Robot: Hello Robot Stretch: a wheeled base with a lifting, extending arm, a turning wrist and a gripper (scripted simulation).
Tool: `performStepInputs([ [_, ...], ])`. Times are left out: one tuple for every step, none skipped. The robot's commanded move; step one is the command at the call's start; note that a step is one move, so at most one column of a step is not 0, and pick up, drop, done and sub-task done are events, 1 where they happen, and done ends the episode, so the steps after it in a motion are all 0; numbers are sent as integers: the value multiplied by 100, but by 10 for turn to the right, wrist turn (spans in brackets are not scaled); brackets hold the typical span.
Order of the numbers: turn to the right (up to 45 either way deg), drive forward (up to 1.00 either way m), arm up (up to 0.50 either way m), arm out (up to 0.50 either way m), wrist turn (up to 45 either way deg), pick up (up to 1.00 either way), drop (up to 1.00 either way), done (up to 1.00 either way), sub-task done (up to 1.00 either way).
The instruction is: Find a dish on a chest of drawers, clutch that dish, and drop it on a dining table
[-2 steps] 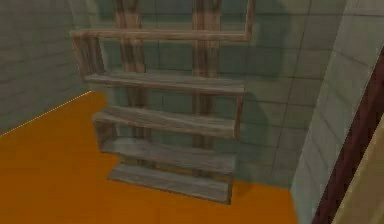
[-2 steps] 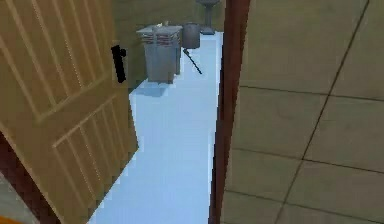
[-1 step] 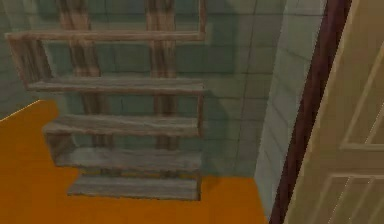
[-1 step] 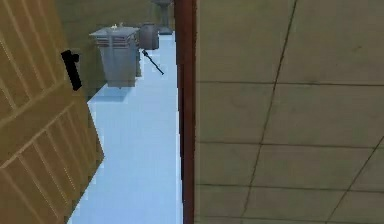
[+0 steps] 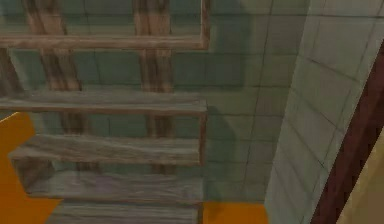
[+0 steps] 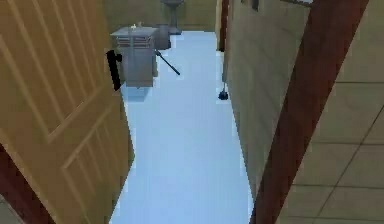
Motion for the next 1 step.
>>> performStepInputs([
  [450, 0, 0, 0, 0, 0, 0, 0, 0],
])
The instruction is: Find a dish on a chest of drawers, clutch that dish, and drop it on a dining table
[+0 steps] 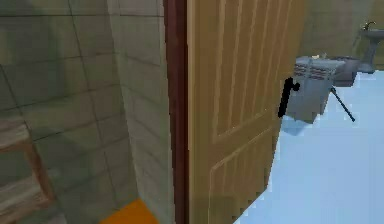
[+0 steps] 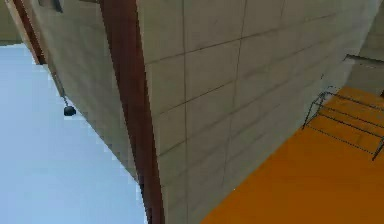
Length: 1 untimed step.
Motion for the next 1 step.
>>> performStepInputs([
  [450, 0, 0, 0, 0, 0, 0, 0, 0],
])
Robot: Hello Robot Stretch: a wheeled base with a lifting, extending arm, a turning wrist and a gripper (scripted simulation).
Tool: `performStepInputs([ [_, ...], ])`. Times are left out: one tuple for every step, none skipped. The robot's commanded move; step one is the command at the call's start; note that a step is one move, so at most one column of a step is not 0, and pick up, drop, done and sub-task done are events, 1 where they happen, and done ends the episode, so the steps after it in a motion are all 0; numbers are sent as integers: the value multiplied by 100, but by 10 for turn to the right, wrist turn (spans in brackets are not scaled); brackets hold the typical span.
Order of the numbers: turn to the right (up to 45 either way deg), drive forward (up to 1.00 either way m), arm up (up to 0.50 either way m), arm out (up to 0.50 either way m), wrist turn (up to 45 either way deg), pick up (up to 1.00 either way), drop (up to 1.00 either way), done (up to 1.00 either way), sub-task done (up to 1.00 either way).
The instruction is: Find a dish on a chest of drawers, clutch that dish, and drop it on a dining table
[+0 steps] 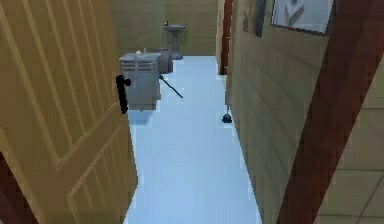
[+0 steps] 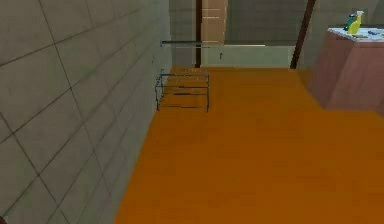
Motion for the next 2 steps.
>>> performStepInputs([
  [0, 30, 0, 0, 0, 0, 0, 0, 0],
  [30, 0, 0, 0, 0, 0, 0, 0, 0],
])
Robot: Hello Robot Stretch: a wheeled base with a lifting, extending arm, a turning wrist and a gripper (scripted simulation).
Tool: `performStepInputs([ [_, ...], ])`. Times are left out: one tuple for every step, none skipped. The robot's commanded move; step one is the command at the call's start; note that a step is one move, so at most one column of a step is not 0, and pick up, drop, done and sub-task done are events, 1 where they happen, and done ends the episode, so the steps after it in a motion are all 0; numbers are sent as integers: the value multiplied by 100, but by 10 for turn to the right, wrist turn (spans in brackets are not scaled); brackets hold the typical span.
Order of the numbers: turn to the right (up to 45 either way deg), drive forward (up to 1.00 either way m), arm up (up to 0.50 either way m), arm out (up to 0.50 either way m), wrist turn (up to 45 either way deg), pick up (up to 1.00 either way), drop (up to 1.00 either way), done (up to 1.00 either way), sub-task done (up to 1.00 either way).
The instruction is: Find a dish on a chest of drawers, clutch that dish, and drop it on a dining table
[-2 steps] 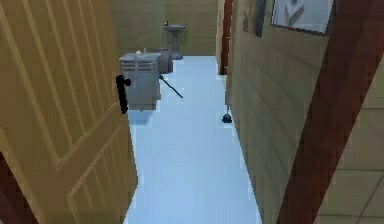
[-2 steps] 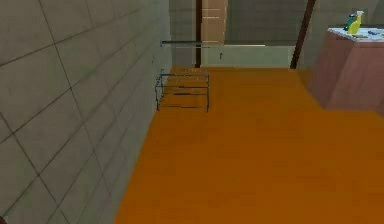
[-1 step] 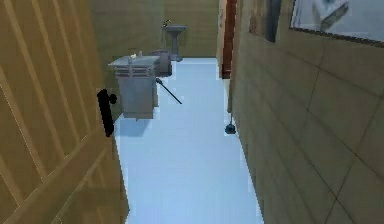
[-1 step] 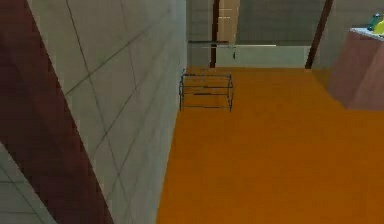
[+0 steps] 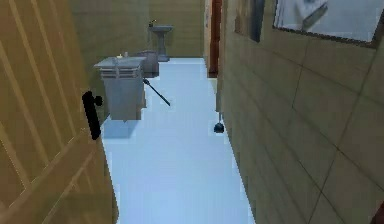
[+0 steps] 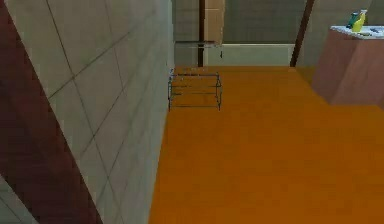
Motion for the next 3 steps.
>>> performStepInputs([
  [0, 100, 0, 0, 0, 0, 0, 0, 0],
  [0, 100, 0, 0, 0, 0, 0, 0, 0],
  [0, 55, 0, 0, 0, 0, 0, 0, 0],
])
